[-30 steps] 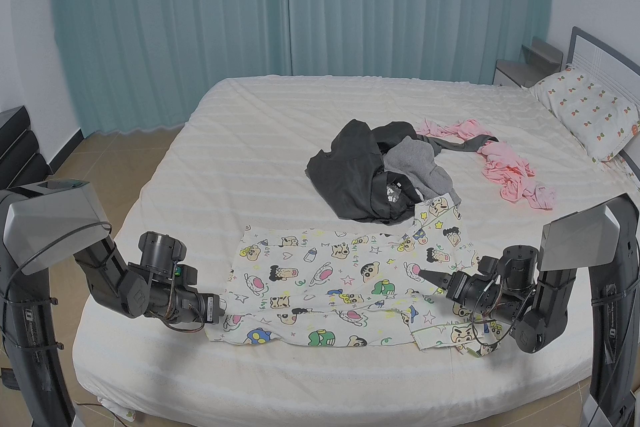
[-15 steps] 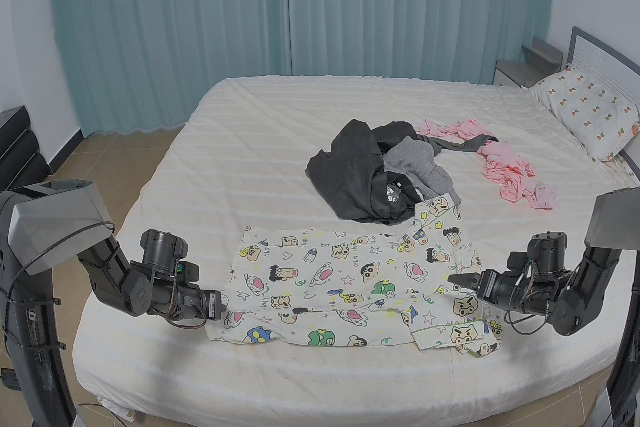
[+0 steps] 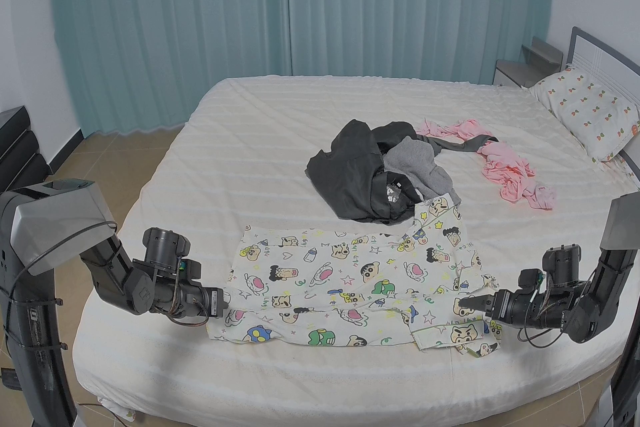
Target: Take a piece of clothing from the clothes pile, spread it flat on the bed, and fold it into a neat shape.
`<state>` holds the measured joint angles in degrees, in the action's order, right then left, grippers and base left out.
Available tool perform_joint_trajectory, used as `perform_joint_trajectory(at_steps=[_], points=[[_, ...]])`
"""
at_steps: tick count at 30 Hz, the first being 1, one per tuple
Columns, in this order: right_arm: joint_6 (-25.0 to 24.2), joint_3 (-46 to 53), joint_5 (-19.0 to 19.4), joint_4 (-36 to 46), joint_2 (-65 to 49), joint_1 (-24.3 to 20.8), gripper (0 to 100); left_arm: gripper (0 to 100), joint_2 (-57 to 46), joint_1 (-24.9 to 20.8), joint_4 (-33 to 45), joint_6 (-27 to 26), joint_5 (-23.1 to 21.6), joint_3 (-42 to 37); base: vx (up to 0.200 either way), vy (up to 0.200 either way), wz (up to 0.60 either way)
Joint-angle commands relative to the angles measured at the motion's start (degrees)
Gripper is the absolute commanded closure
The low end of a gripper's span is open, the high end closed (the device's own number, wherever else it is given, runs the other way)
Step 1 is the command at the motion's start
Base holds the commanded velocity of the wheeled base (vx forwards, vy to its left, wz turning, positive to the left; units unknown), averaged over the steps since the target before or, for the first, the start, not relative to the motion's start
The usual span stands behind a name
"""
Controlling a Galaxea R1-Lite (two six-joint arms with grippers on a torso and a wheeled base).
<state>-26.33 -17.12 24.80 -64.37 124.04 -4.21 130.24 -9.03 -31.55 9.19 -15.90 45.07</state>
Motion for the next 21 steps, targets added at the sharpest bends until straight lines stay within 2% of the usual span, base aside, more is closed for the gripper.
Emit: perform_joint_trajectory(at_steps=[1, 10, 19, 21], points=[[0.0, -3.0, 0.1, -0.1, 4.9, -1.8, 0, 100, 0.1, 0.0, 0.0, 0.0, 0.0, 0.1, 0.0, 0.0, 0.0], [-0.1, -8.5, 0.0, 0.4, 7.4, -3.1, 0, 100, 0.1, 0.0, 0.0, 0.1, 0.0, 0.1, 0.0, 0.0, 0.0], [0.4, -5.8, -0.1, -0.1, 7.0, 0.2, 0, 100, 0.1, 0.0, 0.0, 0.0, 0.1, 0.0, 0.0, 0.0, 0.0], [1.9, -4.9, -0.1, -0.1, 7.0, 1.5, 0, 100, 0.1, 0.0, 0.0, 0.0, 0.1, 0.0, 0.0, 0.0, 0.0]])
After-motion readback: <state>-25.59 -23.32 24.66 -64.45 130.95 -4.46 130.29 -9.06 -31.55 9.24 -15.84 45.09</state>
